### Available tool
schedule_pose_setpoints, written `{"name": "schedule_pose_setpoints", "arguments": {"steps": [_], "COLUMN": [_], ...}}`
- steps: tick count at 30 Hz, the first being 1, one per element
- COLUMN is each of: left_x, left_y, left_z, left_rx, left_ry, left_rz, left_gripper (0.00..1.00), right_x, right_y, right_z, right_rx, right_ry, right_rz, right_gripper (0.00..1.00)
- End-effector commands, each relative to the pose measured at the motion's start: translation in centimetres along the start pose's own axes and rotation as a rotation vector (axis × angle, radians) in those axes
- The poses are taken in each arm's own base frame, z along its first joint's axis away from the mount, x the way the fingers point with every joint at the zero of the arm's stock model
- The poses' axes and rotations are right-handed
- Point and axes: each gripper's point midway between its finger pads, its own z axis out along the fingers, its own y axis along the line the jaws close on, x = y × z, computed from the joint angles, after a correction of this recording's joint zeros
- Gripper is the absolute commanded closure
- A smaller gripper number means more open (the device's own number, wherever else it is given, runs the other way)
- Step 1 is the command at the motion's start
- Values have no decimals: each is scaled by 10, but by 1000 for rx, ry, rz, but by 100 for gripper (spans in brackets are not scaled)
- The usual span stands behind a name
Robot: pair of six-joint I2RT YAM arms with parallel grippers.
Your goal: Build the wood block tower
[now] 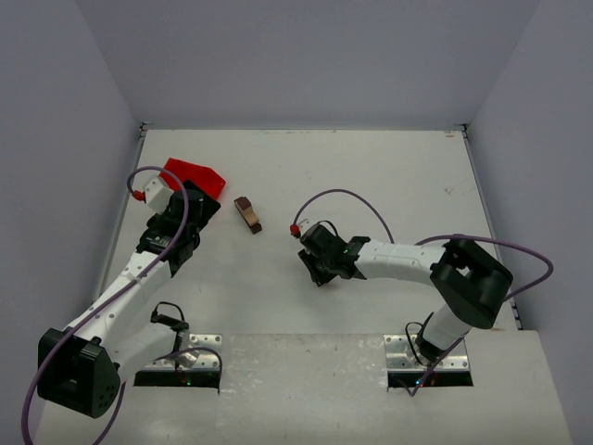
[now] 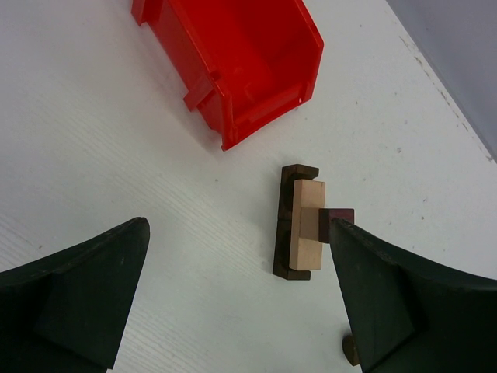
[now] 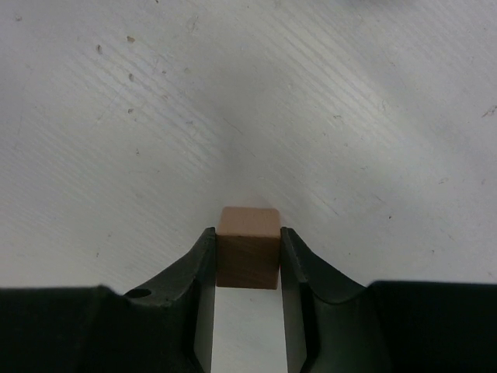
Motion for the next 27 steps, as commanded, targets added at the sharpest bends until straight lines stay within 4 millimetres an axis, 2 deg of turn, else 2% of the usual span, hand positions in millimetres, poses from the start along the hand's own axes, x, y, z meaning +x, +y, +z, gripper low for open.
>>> {"name": "schedule_pose_setpoints", "arguments": {"steps": [1, 3, 5, 6, 7, 8, 11, 13, 14, 15, 17, 18, 21, 23, 27], "left_x": [-6, -6, -6, -6, -7, -6, -7, -8, -8, -9, -9, -9, -9, -10, -11], "left_y": [-4, -4, -4, -4, -5, -4, -4, -4, -4, -4, -3, -3, -2, -2, -2], "left_z": [2, 2, 2, 1, 1, 1, 1, 0, 0, 0, 0, 0, -1, -1, -2], "left_rx": [12, 11, 11, 11, 12, 10, 11, 12, 14, 13, 9, 9, 6, 5, 5], "left_ry": [-22, -20, -21, -21, -22, -20, -23, -24, -25, -28, -29, -30, -32, -34, -39], "left_rz": [-21, -20, -20, -21, -21, -18, -18, -19, -21, -23, -21, -23, -25, -25, -29], "left_gripper": [0, 0, 0, 0, 0, 0, 0, 0, 0, 0, 0, 0, 0, 0, 0], "right_x": [-51, -69, -105, -113, -129, -151, -191, -209, -232, -244, -251, -265, -295, -315, -324], "right_y": [6, 10, 15, 18, 21, 26, 35, 39, 42, 45, 47, 49, 50, 51, 54], "right_z": [-19, -24, -34, -30, -37, -39, -37, -19, -26, -21, -4, -11, 0, -2, 16], "right_rx": [-15, -22, -28, -29, -35, -40, -41, -28, -26, -24, -14, -13, 19, 29, 23], "right_ry": [-134, -172, -240, -238, -269, -291, -308, -289, -321, -326, -311, -339, -376, -419, -421], "right_rz": [-4, -13, -26, -33, -35, -48, -74, -90, -94, -101, -112, -115, -136, -145, -157], "right_gripper": [83, 83, 84, 84, 84, 85, 85, 86, 86, 86, 87, 87, 87, 87, 86]}}
